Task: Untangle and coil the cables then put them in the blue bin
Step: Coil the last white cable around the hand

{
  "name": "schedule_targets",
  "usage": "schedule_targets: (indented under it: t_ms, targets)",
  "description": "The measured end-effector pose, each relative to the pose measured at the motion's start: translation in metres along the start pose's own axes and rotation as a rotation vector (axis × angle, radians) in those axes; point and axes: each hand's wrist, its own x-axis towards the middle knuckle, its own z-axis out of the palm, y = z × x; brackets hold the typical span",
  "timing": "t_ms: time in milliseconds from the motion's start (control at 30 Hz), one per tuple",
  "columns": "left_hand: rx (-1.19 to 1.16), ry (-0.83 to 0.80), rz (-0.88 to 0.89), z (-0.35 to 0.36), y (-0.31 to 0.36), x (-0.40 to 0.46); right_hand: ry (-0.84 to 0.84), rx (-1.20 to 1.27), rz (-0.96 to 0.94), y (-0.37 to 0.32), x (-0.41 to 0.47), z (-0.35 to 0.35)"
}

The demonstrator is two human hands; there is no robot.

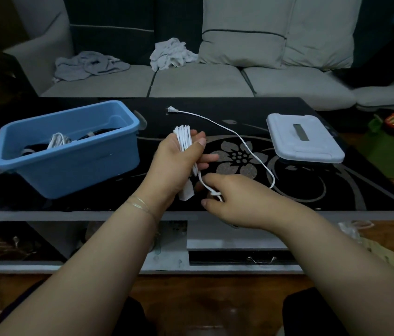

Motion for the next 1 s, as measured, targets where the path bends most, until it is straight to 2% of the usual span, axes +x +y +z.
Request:
schedule_targets:
  t_ms: [133, 300, 433, 567, 667, 833, 933, 1000]
  targets:
    - [0.145, -0.068, 0.024, 0.002, -0.004, -0.001, -0.059, 0.041, -0.01, 0.003, -0.001, -0.001]
    - [0.584, -0.167, 0.114, 0.005, -0.008, -0.007, -0.096, 0.047, 0.0, 0.008, 0.001, 0.003]
    - [1.047, -0.28, 0.242, 0.004, -0.01, -0.013, -0.107, 0.101, 0.038, 0.008, 0.0, 0.003]
    - [1.213, -0.34, 0.295, 0.004, -0.012, -0.011, -0.059, 0.125, 0.083, 0.009, 0.002, -0.002]
    - [1.221, -0.335, 0.276, -0.001, -0.015, -0.007, 0.028, 0.264, 0.056, 0.012, 0.002, -0.012]
    - [0.893, -0.36, 0.126, -0.008, -0.007, -0.008, 0.127, 0.569, 0.001, 0.019, -0.004, -0.035]
    - [0.807, -0.387, 0.027, -0.013, -0.007, -0.005, 0.216, 0.876, 0.011, 0.027, -0.004, -0.047]
    - [0.825, -0.399, -0.016, -0.013, -0.009, -0.004, 0.249, 0.919, 0.001, 0.031, -0.003, -0.049]
